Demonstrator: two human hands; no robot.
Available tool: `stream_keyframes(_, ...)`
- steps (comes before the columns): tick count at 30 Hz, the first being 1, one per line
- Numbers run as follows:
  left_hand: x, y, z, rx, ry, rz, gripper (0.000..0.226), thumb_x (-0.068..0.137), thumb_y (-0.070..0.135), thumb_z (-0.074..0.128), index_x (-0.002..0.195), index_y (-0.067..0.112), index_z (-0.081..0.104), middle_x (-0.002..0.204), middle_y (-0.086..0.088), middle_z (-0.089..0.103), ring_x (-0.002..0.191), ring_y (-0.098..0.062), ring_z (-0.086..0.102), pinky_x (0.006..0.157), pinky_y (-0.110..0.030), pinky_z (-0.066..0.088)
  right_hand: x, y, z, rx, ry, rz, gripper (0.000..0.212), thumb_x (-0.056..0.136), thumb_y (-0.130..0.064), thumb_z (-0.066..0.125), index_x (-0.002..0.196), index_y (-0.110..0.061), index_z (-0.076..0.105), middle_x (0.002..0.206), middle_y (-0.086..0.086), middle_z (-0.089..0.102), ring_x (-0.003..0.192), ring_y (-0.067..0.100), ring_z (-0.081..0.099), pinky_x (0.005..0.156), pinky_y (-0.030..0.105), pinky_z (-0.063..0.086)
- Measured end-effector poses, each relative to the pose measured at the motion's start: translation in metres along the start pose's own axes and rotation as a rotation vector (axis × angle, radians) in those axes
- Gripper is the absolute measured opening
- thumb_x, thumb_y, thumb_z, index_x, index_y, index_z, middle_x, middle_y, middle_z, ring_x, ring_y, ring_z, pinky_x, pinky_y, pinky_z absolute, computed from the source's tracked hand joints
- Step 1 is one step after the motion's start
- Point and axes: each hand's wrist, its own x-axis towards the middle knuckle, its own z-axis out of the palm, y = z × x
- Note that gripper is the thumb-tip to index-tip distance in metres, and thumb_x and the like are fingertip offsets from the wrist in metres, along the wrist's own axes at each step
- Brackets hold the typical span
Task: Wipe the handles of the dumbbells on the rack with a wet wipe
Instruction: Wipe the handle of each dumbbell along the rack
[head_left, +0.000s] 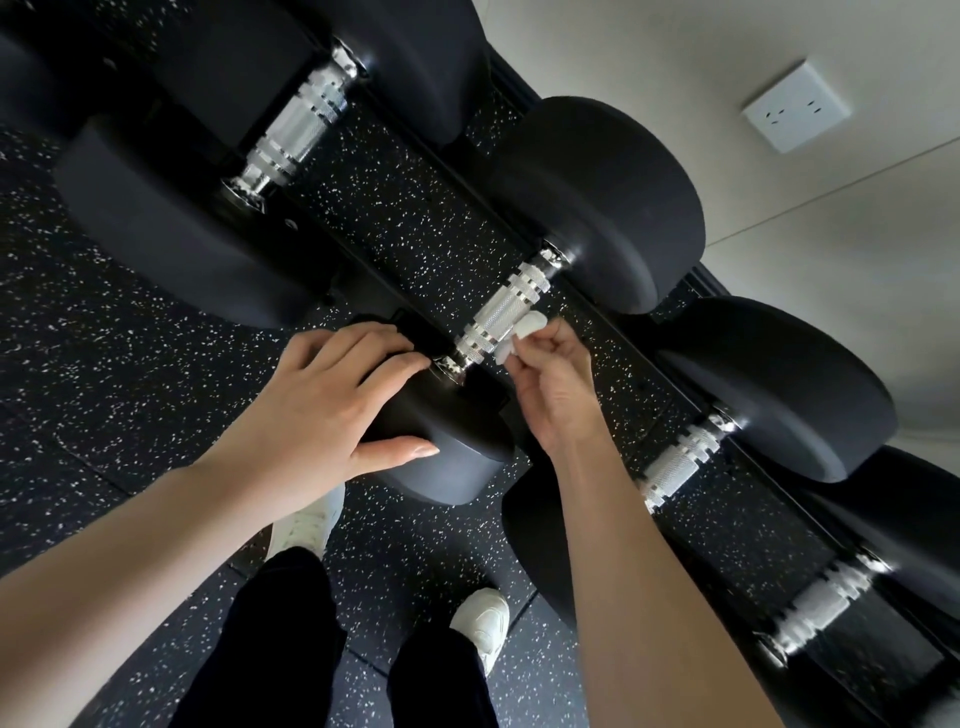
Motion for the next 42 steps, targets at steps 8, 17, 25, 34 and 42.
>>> stream_keyframes(8,-0.001,0.001,-0.001,0.009,0.016,0.002,0.066,0.087,0.062,0.036,0.122,0.011,0.059,0.124,-0.004,0.057,0.121,-0.024,0.047,0.095,-0.039,0.031,-0.013,0.015,0.000,-0.138,-0.033,0.091,0.031,0.084,0.018,0.048,0.070,-0.010,0.044,0.058,0.004,0.063,0.059,0.014,0.065,0.064,0.024,0.055)
stream_keyframes(17,-0.003,0.000,0.001,0.029,0.025,-0.004,0.066,0.088,0.062,0.035,0.124,0.012,0.057,0.125,-0.003,0.056,0.121,-0.024,0.049,0.096,-0.039,0.031,-0.024,0.016,0.002,-0.217,-0.066,0.089,0.024,0.085,0.013,0.051,0.074,-0.008,0.047,0.067,0.013,0.063,0.066,0.020,0.065,0.083,0.034,0.053)
stream_keyframes(25,-0.003,0.000,0.002,0.037,0.032,-0.001,0.065,0.088,0.062,0.036,0.123,0.012,0.058,0.124,-0.004,0.057,0.120,-0.025,0.051,0.095,-0.039,0.032,-0.026,0.014,0.001,-0.112,-0.068,0.113,0.012,0.083,-0.008,0.061,0.076,-0.006,0.051,0.076,0.015,0.066,0.072,0.021,0.065,0.083,0.032,0.055)
stream_keyframes(34,-0.003,-0.001,0.003,0.036,0.035,0.000,0.066,0.087,0.062,0.036,0.123,0.012,0.058,0.124,-0.004,0.057,0.120,-0.026,0.051,0.096,-0.039,0.032,-0.025,0.017,-0.002,-0.246,-0.088,0.080,0.021,0.084,0.008,0.058,0.070,-0.007,0.050,0.064,0.010,0.068,0.068,0.020,0.068,0.080,0.032,0.055)
stream_keyframes(42,-0.002,-0.001,0.003,0.032,0.040,0.002,0.067,0.087,0.063,0.034,0.123,0.011,0.058,0.124,-0.005,0.057,0.121,-0.027,0.051,0.096,-0.040,0.031,-0.025,0.016,0.000,-0.406,-0.015,0.082,0.032,0.079,0.008,0.065,0.059,-0.015,0.057,0.066,0.005,0.069,0.064,0.019,0.064,0.071,0.034,0.050)
